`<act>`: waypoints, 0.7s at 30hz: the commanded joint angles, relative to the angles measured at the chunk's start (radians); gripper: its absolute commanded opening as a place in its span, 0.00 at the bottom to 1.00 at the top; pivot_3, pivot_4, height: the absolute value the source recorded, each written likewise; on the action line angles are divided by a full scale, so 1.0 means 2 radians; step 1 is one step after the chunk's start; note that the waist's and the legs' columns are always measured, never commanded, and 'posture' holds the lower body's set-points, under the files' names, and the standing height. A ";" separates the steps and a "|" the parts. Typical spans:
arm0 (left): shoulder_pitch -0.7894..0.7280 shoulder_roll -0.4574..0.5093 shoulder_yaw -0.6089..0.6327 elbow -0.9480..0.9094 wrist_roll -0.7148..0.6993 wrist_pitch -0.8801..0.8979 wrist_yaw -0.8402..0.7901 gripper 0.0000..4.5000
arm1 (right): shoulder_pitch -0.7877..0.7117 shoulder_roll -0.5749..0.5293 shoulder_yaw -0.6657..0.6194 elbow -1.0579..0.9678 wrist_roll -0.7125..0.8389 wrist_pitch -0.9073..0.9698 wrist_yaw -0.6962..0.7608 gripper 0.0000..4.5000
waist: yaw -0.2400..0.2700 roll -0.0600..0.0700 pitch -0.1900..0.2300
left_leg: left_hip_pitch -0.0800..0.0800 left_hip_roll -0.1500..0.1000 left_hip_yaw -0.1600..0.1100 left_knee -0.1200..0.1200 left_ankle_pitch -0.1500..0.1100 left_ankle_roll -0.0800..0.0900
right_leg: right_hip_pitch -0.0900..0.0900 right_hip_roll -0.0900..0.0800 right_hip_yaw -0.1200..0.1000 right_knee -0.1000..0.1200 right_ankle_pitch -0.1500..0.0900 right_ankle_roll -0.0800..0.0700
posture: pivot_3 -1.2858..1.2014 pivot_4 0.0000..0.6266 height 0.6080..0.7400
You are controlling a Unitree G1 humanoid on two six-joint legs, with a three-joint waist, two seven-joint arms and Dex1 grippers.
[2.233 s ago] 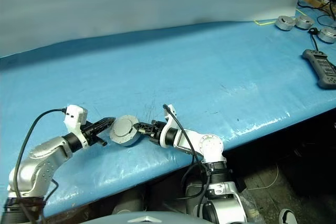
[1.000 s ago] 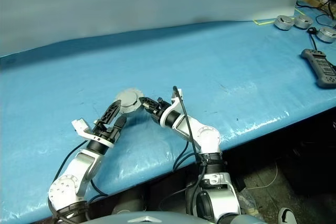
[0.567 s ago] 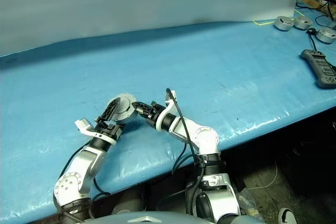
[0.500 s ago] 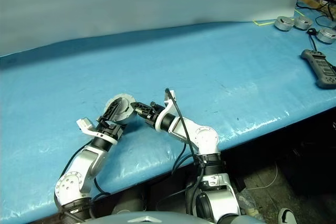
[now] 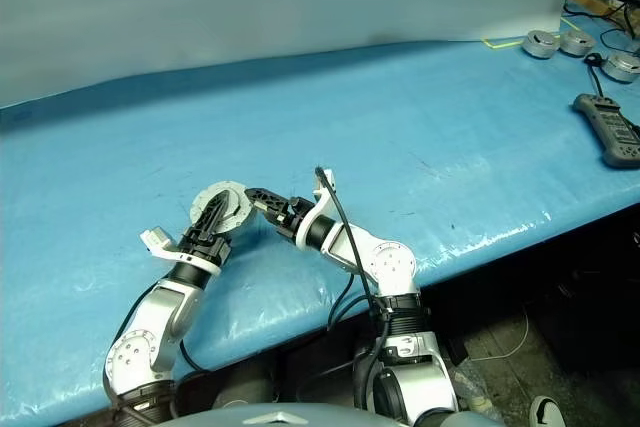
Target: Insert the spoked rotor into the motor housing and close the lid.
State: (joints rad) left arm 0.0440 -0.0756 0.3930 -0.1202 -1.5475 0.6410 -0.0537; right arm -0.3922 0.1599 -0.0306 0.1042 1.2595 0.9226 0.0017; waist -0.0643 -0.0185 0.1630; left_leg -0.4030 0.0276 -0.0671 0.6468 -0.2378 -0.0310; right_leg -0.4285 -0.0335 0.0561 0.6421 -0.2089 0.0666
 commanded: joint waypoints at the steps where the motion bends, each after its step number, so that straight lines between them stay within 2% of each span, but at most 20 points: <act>1: -0.025 0.005 0.000 -0.016 0.006 -0.017 -0.001 0.53 | 0.039 -0.029 0.075 -0.084 -0.092 -0.036 0.074 0.99 | 0.002 0.000 0.000 | 0.000 0.000 0.000 0.000 0.000 0.000 | 0.000 0.000 0.000 0.000 0.000 0.000 | 0.52 0.24 1.00; 4: -0.054 0.020 0.008 0.011 0.027 -0.032 0.007 0.53 | 0.066 -0.095 0.156 -0.136 -0.210 -0.103 0.139 1.00 | 0.004 0.000 0.000 | 0.000 0.000 0.000 0.000 0.000 0.000 | 0.000 0.000 0.000 -0.001 0.000 0.000 | 0.52 0.24 1.00; 8: -0.106 0.049 0.020 0.069 0.062 -0.047 0.004 0.53 | 0.096 -0.154 0.230 -0.159 -0.334 -0.185 0.182 1.00 | 0.004 0.000 0.000 | 0.000 0.000 0.000 0.001 0.000 0.000 | 0.000 0.000 0.000 0.000 0.000 0.000 | 0.52 0.24 1.00; 13: -0.191 0.085 0.039 0.172 0.118 -0.080 -0.017 0.53 | 0.133 -0.169 0.265 -0.146 -0.439 -0.285 0.198 1.00 | 0.004 -0.001 0.000 | 0.000 0.000 0.000 0.001 0.000 0.000 | 0.000 0.000 0.000 0.000 0.000 0.000 | 0.52 0.24 1.00; 16: -0.244 0.106 0.036 0.238 0.175 -0.110 -0.042 0.53 | 0.144 -0.171 0.282 -0.119 -0.524 -0.365 0.176 1.00 | 0.007 -0.002 0.001 | 0.000 0.000 0.000 0.001 0.000 0.000 | 0.000 0.000 0.000 0.000 0.001 0.001 | 0.52 0.24 1.00; 21: -0.324 0.122 0.052 0.344 0.220 -0.132 -0.074 0.53 | 0.157 -0.156 0.278 -0.076 -0.603 -0.469 0.144 1.00 | 0.012 -0.004 0.001 | 0.000 -0.001 0.000 0.000 0.000 0.000 | 0.000 0.000 0.000 -0.001 0.002 0.003 | 0.52 0.24 1.00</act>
State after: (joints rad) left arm -0.5492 0.1537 0.4855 0.5555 -1.1213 0.3980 -0.1539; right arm -0.0803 -0.1662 0.5343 -0.0427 0.0868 0.0547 0.3098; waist -0.0405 -0.0258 0.1658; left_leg -0.4030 0.0263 -0.0671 0.6474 -0.2377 -0.0317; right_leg -0.4280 -0.0331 0.0567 0.6401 -0.2046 0.0732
